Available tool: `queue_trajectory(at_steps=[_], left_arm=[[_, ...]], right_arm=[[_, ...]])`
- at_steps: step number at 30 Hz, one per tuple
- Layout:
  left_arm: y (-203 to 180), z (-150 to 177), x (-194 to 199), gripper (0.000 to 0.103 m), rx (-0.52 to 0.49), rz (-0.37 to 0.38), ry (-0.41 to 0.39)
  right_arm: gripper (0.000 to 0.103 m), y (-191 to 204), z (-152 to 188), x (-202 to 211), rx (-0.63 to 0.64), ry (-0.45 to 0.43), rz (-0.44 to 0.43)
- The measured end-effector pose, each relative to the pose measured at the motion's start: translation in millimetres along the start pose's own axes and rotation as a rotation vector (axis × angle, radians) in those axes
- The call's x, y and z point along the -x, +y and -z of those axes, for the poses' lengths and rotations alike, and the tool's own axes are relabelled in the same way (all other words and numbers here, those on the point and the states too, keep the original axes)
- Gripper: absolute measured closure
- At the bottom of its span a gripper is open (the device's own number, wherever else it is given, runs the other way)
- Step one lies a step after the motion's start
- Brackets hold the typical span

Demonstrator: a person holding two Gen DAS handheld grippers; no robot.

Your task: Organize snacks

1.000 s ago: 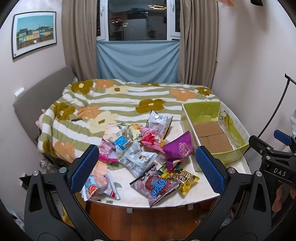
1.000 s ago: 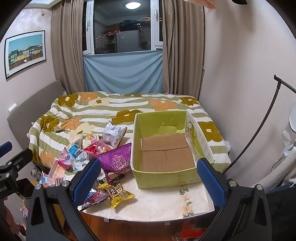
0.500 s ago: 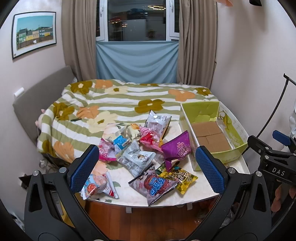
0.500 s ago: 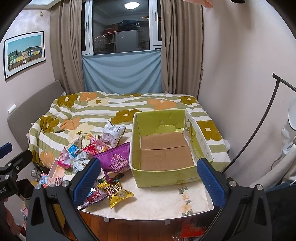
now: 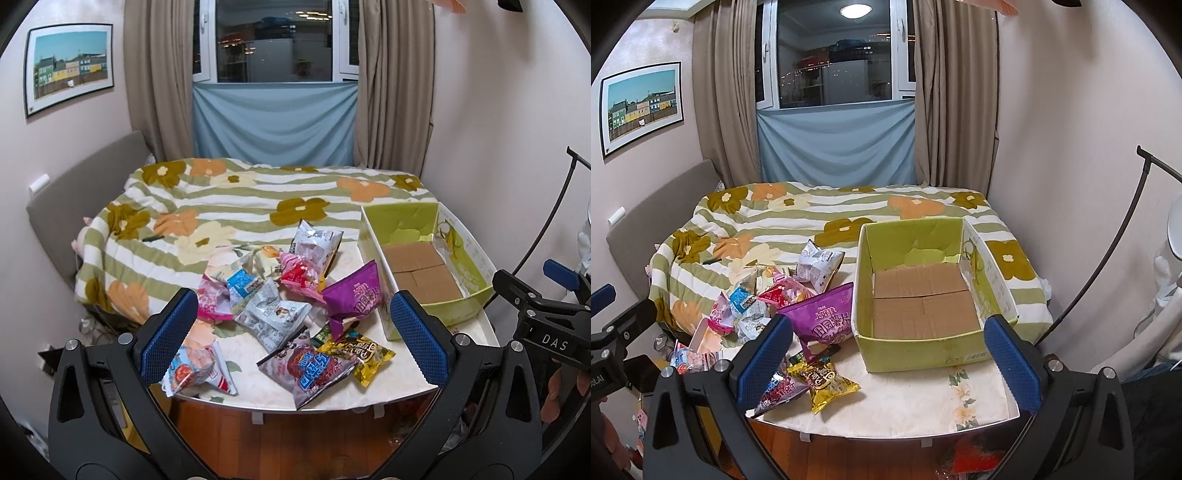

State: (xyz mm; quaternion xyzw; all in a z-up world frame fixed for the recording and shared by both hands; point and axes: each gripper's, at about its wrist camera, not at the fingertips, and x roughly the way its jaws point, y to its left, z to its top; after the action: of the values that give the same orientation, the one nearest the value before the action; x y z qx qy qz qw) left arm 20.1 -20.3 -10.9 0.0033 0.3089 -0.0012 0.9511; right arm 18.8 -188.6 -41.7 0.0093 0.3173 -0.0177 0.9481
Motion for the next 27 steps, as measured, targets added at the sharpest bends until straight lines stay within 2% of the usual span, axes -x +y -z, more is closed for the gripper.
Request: queue_trajectory(at_steps=[5, 12, 19, 27], left_arm=[[0.6, 1.7, -1.6, 0.000, 0.011, 0.002, 0.016], [5.9, 12.3, -26.3, 0.000, 0.074, -0.022, 0.129], [12.3, 44.5, -79.7, 0.000, 0.168, -0.061, 0.289], [18.3, 83.5, -162.7, 0.000, 0.258, -0.053, 0.448]], right_arm=[[0.000, 0.0, 0.0, -0.1, 0.001, -0.002, 0.000], [0.000, -0.7, 0.4, -10.1, 0.024, 0.045, -0.024], [0.000, 3.1, 20.4, -57.2, 0.089, 0.157, -0.128], [0.000, 16.7, 59.7, -117.3, 0.161, 0.235, -0.211]])
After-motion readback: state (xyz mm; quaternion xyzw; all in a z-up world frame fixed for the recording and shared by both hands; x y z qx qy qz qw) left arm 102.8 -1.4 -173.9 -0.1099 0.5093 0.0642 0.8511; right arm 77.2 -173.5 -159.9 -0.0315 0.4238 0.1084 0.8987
